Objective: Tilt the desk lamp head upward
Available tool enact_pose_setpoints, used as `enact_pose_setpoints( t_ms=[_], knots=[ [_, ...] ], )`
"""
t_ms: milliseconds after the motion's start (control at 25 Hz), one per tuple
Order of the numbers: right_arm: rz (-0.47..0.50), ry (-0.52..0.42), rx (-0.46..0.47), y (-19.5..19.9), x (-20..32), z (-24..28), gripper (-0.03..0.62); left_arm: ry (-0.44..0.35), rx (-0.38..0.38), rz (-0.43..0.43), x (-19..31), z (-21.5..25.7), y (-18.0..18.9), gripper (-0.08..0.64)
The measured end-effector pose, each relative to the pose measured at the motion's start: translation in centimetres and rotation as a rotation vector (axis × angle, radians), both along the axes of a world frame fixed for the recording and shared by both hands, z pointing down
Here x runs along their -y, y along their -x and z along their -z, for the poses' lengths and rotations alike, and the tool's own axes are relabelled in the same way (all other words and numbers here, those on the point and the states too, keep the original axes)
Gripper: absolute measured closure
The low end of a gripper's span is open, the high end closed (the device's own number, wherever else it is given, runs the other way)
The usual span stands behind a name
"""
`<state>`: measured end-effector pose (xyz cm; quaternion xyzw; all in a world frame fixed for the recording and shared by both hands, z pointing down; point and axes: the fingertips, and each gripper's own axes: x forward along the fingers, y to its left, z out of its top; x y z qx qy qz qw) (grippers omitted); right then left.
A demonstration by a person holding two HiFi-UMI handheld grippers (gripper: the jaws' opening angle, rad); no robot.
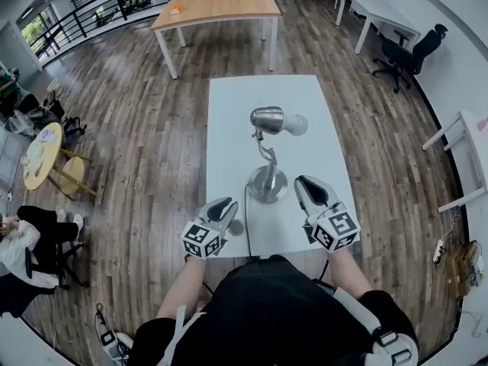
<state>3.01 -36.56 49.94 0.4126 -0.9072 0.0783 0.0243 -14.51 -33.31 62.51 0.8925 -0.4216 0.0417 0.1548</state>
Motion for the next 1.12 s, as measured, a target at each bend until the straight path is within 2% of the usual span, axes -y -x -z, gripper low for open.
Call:
enact_pose_setpoints(
  t_ms=[160, 240, 360, 640, 840, 1120],
  knots=[
    [-0.101, 0.035, 0.022, -1.9, -3.2, -0.9, 0.574, 0.007, 0.026, 0.027, -3.5, 0.6, 1.9, 0.477],
    [-0.14, 0.05, 0.037, -2.1, -5.1, -1.1, 0.586, -0.005, 0.011, 0.028, -5.4, 1.1, 2.8, 0.502],
    [-0.163, 0.044, 0.041, -1.7, -8.5, -1.2, 0.586, -0.042, -0.016, 0.042, -7.7, 2.4, 3.9, 0.556],
    [-0.239, 0.065, 0.088, -2.5, -15.2, -2.3, 0.586, -0.141, -0.061, 0.025, -12.1, 6.1, 4.2, 0.56],
    [-0.231, 0.03, 0.08, -2.6, -17.1, -1.3, 0.588, -0.181, -0.105, 0.05, -13.9, 8.6, 5.0, 0.56],
    [-0.197, -0.005, 0.085, -4.2, -18.1, 0.1, 0.587, -0.219, -0.068, 0.094, -16.6, 9.5, 4.1, 0.56]
  ],
)
